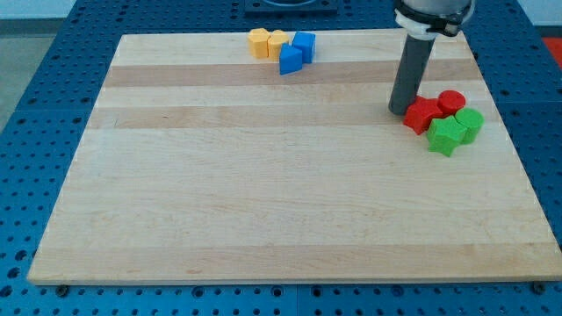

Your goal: Push the group of blocks to the right

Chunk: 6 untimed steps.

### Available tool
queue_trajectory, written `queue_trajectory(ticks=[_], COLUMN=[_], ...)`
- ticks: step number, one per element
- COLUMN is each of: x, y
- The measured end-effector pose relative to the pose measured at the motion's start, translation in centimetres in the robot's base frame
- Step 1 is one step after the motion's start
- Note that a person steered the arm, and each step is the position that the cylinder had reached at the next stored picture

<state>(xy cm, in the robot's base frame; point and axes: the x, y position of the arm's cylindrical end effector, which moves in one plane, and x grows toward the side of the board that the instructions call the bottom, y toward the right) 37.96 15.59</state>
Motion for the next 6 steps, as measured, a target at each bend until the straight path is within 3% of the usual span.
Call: queue_trajectory(ticks=[2, 3, 4, 5, 6], x=[0.0, 2.3, 7.3, 11.7, 12.4], y=[-1.7, -4.9, -7.1, -6.0, -1.2])
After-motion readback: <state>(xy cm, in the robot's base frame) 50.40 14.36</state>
